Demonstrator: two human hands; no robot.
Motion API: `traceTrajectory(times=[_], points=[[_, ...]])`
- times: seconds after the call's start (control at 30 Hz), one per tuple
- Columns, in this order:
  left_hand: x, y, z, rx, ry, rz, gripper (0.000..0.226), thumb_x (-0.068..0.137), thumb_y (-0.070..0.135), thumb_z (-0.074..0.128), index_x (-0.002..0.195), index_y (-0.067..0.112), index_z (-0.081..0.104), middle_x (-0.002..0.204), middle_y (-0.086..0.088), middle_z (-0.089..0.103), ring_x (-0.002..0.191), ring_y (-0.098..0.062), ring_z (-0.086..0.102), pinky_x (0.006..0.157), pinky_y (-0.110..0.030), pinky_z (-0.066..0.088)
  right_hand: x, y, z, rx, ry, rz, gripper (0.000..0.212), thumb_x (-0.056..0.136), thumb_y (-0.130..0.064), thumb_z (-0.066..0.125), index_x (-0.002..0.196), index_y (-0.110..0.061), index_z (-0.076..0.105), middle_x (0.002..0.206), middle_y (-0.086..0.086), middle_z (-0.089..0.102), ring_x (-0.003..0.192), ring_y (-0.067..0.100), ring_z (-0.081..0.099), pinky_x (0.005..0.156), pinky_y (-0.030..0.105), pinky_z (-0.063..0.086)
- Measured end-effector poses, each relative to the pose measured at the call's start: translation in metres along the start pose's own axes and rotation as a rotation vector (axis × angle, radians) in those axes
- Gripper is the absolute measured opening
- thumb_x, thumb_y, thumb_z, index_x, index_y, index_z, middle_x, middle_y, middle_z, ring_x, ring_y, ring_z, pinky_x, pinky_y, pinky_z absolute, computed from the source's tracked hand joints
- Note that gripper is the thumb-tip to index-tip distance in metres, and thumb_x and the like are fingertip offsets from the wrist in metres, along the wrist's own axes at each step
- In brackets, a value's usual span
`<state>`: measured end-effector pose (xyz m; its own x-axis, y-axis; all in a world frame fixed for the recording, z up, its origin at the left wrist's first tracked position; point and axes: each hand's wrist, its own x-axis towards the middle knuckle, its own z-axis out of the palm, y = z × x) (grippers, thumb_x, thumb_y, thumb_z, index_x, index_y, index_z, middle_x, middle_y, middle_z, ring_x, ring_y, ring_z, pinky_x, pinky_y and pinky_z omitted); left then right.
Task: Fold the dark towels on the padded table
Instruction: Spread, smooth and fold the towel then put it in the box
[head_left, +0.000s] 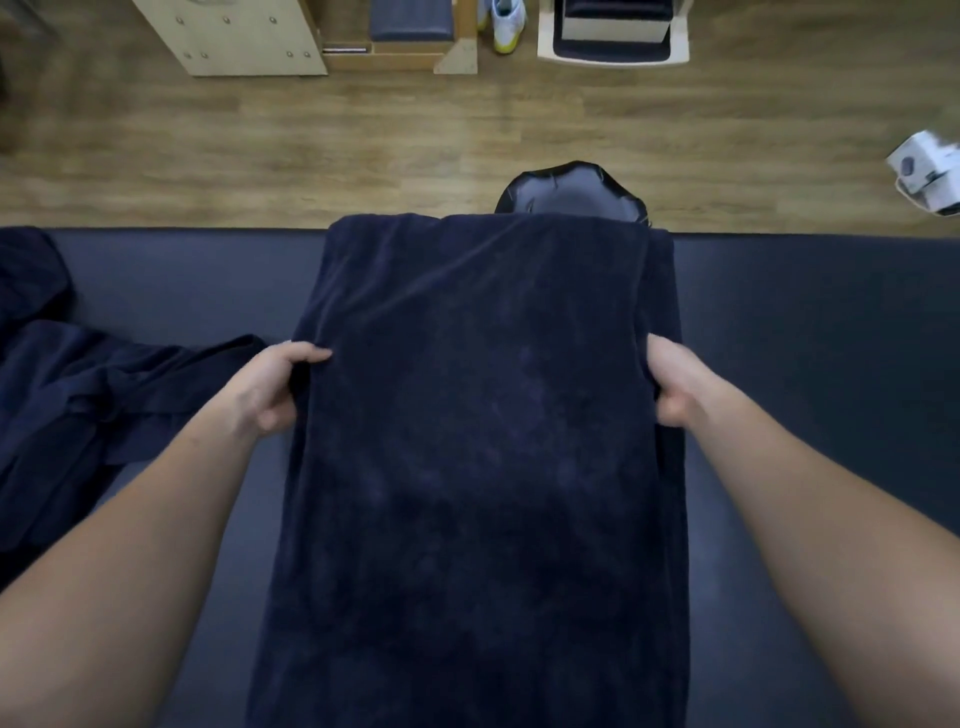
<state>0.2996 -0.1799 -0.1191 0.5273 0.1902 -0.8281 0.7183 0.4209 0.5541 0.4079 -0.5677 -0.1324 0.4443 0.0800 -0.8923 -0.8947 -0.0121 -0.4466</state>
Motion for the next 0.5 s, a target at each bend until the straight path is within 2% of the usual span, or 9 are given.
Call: traceTrajectory(times=[0.1,0.2,0.3,0.4,0.5], points=[[0.014,0.006,0.008,0.123,0.067,0.064,0.035,0.086,0.025,0.073,0.116,0.007,0.068,0.109,-0.009,0.074,0.099,-0.024,0.072,0.087,-0.041,0.056,0.005,-0.007,0.007,0.089,0.028,-0.107,0.053,0.088,-0.06,0.059,0.121,-0.018,0.063,0.111,0.004,0.072,0.1,0.025,0.07,0.088,0.046,0.056],[0.026,0.008,0.013,0.182,0.171,0.145,0.027,0.082,0.018,0.077,0.108,0.01,0.071,0.104,-0.009,0.075,0.094,-0.026,0.073,0.088,-0.044,0.057,0.006,-0.004,0.006,-0.148,0.163,-0.205,0.027,0.094,-0.033,0.065,0.116,-0.018,0.06,0.112,0.001,0.069,0.095,0.019,0.066,0.087,0.041,0.054],[0.023,-0.01,0.002,0.315,0.226,0.177,0.017,0.085,0.015,0.075,0.101,0.014,0.071,0.102,-0.007,0.074,0.093,-0.027,0.071,0.09,-0.045,0.056,0.008,0.01,-0.011,-0.228,0.217,-0.243,0.024,0.096,-0.026,0.063,0.118,-0.017,0.063,0.117,0.004,0.069,0.099,0.021,0.066,0.092,0.042,0.054],[-0.001,-0.042,-0.024,0.508,0.155,0.127,0.018,0.084,0.011,0.075,0.102,0.014,0.072,0.103,-0.008,0.074,0.094,-0.027,0.07,0.093,-0.046,0.054,-0.005,0.038,-0.028,-0.321,0.158,-0.249,0.021,0.095,-0.023,0.064,0.115,-0.017,0.065,0.112,0.004,0.07,0.097,0.019,0.067,0.085,0.034,0.054],[-0.028,-0.07,-0.054,0.821,-0.064,-0.094,0.03,0.076,0.008,0.082,0.104,0.014,0.072,0.101,-0.001,0.076,0.095,-0.023,0.07,0.089,-0.04,0.056,-0.023,0.081,-0.05,-0.546,0.03,-0.143,0.027,0.089,-0.018,0.071,0.115,-0.011,0.068,0.11,0.005,0.073,0.096,0.019,0.07,0.089,0.036,0.055]])
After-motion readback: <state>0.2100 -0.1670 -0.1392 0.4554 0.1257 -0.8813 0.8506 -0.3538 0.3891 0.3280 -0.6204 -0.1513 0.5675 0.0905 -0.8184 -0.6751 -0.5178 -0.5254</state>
